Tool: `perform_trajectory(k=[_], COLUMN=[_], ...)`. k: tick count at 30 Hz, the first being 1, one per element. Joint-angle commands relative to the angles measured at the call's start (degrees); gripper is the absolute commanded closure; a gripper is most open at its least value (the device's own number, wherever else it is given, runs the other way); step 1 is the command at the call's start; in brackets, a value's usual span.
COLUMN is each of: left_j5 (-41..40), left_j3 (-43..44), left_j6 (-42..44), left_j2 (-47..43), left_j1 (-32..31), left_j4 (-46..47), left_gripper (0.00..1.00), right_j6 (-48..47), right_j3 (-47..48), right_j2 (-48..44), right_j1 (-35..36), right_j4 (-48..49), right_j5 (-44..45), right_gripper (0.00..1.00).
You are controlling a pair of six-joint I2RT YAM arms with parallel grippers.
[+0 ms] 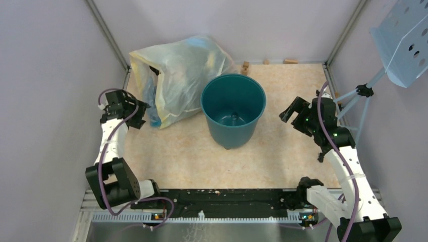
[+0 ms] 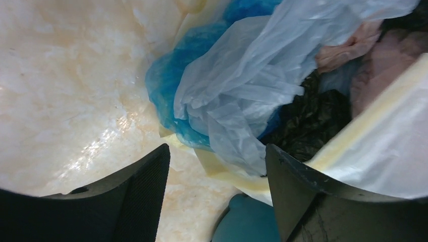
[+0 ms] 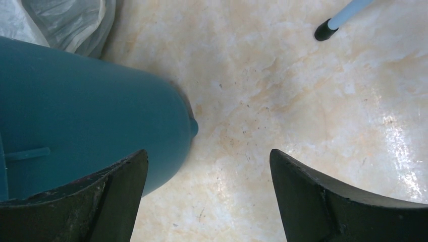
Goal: Put the trash bags into the trash bin
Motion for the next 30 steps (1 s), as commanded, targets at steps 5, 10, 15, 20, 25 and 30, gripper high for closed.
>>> perform_trajectory(k=[5,10,15,20,25,30], left_j5=[7.92,9.91,10.67,3.15,2.79,-2.56], left_j3=[-5.45,-3.26,-1.13,3.19,6.03,7.25], left_j6=[-3.92,-3.42,-2.87,-0.05,2.18,2.78], left_j2=[6.99,12.11,13.50,10.70,7.95,2.27], left_j1=[0.26,0.28,0.24,0.20,0.13,0.23], left_j4=[18.88,19.55,20.46,15.42,14.53,15.54], left_gripper=[0.23,0.16,0.50,0.64,1.00,1.00], right_j6=[-4.23,-5.88,-6.51,-6.80,-5.59,-3.83], right_j3=[3.74,4.30,4.53,4.39,4.03,4.45], right_j2=[0.39,1.02,0.94,0.73,1.31,2.33], right_j1=[0.99,1.83,2.10,2.12,2.12,2.12], right_j4=[0.06,0.90,0.54,0.34,0.73,1.40], right_j5=[1.42,1.40,2.15,2.91,2.63,0.63], right_gripper=[0.11,0.11,0.11,0.11,0.11,0.12])
